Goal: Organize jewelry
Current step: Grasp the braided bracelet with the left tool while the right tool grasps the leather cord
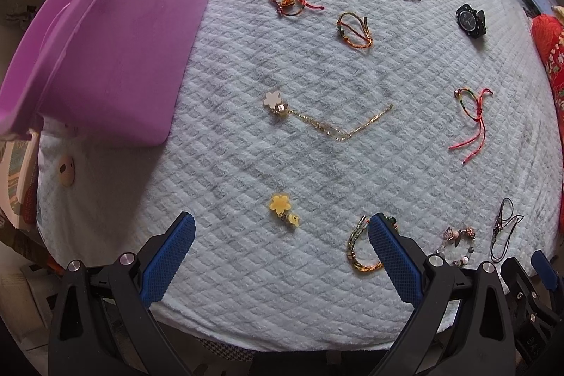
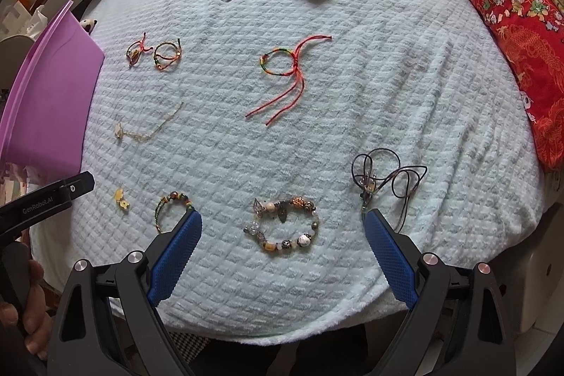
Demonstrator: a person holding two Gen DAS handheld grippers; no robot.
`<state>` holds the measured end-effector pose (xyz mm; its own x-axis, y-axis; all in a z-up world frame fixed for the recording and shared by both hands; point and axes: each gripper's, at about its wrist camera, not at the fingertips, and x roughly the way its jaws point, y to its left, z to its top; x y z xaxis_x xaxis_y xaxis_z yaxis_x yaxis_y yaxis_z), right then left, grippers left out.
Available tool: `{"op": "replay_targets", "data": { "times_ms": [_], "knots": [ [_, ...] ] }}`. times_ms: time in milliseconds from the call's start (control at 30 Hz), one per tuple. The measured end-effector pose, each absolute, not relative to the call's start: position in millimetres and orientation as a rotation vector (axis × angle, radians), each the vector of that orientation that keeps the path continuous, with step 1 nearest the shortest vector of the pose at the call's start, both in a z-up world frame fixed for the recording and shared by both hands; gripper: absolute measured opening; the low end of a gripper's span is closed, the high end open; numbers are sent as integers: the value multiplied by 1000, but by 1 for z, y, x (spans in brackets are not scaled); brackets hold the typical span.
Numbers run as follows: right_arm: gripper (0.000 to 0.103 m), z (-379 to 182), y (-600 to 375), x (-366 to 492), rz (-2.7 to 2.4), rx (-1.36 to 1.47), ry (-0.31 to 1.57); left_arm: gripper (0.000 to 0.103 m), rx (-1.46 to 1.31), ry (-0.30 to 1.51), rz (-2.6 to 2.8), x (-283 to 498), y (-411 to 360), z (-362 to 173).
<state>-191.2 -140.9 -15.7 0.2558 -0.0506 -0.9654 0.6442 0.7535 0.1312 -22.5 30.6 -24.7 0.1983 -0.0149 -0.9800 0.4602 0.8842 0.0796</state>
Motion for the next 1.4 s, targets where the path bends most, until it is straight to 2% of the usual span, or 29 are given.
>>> {"op": "replay_targets", "data": {
  "times_ms": [267,800,1400],
  "knots": [
    [89,-48,-146,-221,-524,559,1250,97,382,1341,-375,-57,36,-60],
    [89,-88,-211,-252,-606,521,1201,96,356,1321,-362,-94,-3,-119],
    [90,-120,-235,-255,-607,510,1231,97,333,1210,-342,-96,-11,-136]
  ]
}}
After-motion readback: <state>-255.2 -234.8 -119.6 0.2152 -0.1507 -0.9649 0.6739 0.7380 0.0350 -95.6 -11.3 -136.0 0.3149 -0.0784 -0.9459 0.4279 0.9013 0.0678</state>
